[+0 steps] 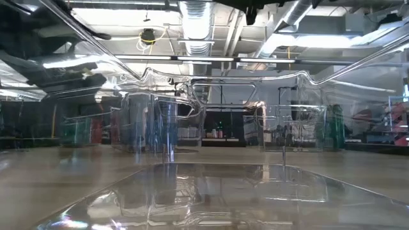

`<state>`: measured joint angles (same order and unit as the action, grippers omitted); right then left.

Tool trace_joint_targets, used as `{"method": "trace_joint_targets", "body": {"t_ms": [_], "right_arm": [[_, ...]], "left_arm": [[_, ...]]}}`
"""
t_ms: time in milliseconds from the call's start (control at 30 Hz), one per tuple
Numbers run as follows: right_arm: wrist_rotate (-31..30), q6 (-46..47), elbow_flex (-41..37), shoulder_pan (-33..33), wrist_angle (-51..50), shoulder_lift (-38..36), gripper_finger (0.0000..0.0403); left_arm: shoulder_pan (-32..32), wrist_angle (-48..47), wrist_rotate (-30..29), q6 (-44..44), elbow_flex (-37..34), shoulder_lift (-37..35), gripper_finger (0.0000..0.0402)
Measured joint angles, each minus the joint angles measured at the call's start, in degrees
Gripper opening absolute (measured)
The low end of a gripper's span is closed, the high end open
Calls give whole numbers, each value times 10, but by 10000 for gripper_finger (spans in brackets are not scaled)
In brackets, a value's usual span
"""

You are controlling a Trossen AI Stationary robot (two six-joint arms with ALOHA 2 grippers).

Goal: Sort soda cans
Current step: Adjust the top left transparent bin on the table

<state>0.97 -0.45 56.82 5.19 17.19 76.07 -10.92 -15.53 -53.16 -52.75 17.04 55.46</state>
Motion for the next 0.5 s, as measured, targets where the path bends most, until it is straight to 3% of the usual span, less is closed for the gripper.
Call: {"method": "trace_joint_targets", "body": {"t_ms": [500], "right_arm": [[0,-14,0,-3,-5,1,5]], "left_arm": [[138,96,82,155,0,0,0]]}}
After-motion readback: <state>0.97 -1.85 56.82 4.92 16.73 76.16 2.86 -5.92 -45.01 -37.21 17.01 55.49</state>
